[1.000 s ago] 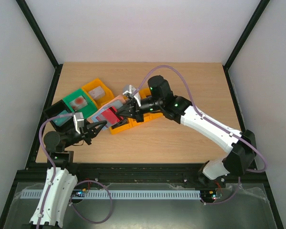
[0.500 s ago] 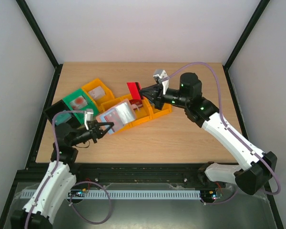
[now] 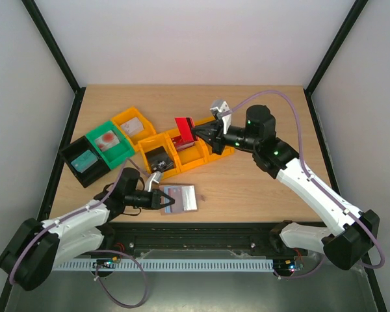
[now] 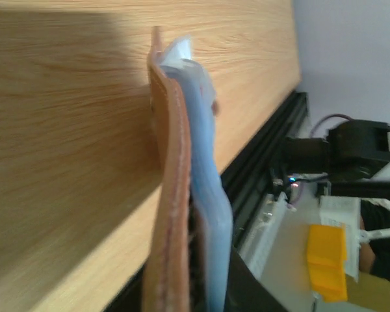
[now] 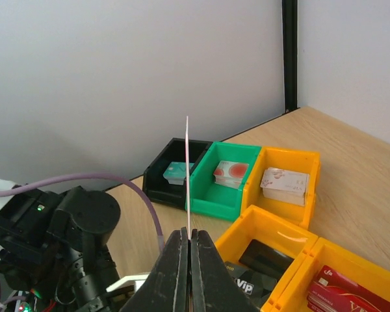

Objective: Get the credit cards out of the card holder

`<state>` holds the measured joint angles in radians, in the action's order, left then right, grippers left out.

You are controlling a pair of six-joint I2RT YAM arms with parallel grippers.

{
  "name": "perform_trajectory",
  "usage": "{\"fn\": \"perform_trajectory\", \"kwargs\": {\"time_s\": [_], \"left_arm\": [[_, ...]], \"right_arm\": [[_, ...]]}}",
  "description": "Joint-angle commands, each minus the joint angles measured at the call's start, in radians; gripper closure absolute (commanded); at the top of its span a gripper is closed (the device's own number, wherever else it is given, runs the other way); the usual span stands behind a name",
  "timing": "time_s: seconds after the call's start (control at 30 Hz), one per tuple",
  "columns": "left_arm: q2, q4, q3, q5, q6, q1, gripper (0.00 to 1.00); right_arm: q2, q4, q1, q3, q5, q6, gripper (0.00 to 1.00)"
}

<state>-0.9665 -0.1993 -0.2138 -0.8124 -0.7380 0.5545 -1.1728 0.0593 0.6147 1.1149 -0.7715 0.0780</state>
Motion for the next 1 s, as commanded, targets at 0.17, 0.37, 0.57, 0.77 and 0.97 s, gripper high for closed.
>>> {"fn": "perform_trajectory", "kwargs": {"time_s": [0.17,0.37,0.57,0.77,0.97], "left_arm": [[-0.052,0.252,-0.03,0.349,0.042,0.003,0.5],[0.034,0.316,-0.071,0.428,0.069,-0.015,0.25],[0.146,0.343,-0.132,0.39,0.113,-0.024,0.13],[0.271,0.239,-0.205,0.197,0.21,-0.025,0.05],[0.443,-0.007,-0.273,0.065,0.443,-0.085,0.04]], "right_arm": [[0.02,-0.002,-0.001,-0.001,-0.048,-0.023,0.98],[0.031,-0.011,-0.001,0.003,-0.1,-0.022,0.98],[0.021,-0.1,-0.001,0.008,-0.173,0.015,0.98],[-0.008,-0.222,0.004,0.016,-0.341,0.097,0.98],[-0.038,-0.271,0.064,0.031,-0.43,0.097,0.98]]}}
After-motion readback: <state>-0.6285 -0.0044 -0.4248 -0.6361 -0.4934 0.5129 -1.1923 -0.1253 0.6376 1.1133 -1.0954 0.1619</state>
